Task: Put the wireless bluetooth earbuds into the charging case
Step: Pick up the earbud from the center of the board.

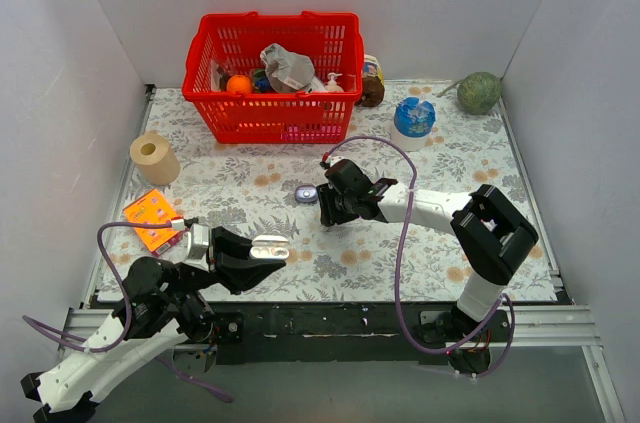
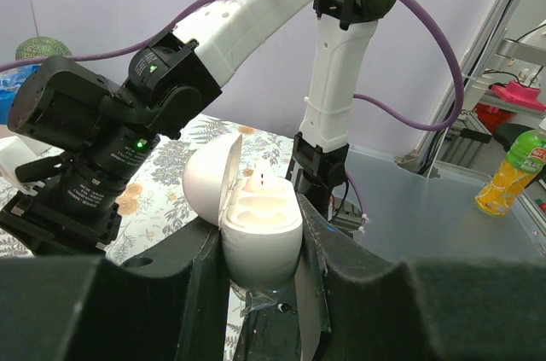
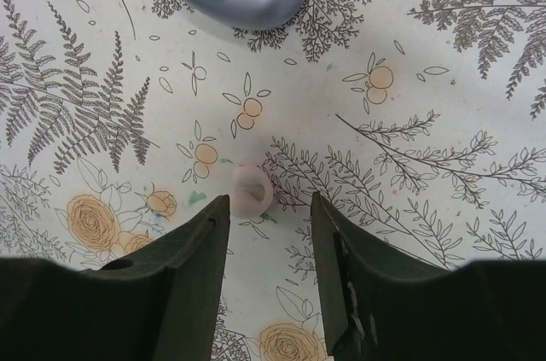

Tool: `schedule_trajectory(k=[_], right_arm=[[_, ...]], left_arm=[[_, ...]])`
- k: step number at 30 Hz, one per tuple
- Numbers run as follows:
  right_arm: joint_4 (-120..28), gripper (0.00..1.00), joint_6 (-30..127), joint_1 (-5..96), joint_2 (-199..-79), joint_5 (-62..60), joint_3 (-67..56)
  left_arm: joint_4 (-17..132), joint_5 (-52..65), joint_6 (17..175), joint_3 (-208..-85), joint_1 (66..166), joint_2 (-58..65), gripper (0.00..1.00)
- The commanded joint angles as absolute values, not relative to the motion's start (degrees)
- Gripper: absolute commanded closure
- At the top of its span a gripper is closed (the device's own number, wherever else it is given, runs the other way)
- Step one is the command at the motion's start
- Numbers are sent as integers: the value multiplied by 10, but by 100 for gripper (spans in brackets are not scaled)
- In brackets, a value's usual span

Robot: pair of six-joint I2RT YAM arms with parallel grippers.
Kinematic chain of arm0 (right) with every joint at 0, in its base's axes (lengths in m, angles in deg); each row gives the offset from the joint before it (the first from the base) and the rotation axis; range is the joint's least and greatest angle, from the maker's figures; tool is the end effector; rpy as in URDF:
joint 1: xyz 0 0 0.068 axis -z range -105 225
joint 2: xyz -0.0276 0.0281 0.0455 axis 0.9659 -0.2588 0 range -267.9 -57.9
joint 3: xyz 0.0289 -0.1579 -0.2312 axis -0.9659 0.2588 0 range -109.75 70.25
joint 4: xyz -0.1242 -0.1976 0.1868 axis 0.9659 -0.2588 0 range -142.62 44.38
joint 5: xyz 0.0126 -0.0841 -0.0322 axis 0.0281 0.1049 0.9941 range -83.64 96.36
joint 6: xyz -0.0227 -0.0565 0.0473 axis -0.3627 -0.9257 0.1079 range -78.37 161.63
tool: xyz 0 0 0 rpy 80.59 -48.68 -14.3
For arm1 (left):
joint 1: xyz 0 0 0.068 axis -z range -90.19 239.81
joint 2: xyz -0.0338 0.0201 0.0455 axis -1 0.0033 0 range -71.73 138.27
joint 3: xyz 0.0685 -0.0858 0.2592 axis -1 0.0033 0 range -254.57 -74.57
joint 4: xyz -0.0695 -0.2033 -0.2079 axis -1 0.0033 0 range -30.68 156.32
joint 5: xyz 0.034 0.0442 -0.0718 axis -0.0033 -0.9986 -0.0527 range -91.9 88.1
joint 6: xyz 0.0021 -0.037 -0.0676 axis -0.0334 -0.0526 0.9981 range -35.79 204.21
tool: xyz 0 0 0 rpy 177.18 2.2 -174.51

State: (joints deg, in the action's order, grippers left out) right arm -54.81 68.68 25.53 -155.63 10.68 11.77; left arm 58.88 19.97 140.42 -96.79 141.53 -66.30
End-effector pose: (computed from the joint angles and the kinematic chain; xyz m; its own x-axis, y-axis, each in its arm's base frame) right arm 0.2686 0.3067 0.1459 -0.7630 -0.1946 -0.6164 -0.4249 0.8696 0.2515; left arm 0.0628 -0.1190 0.3190 -0.6865 -0.3751 -0.6230 0.6803 -0.0288 -0.7323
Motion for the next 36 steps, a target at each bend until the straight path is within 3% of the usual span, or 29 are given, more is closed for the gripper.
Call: schedule_trajectory(k=[1, 23, 36], right_arm=[[-541, 50, 691, 254, -1565, 94, 116], [-544, 51, 688, 253, -1588, 84, 126], [-546, 59, 686, 250, -1606, 72, 114]], left_arm=[[583, 202, 1402, -967, 1416, -658, 100], [580, 199, 1407, -963, 1417, -659, 100], [590, 197, 1406, -967, 1417, -662, 100]])
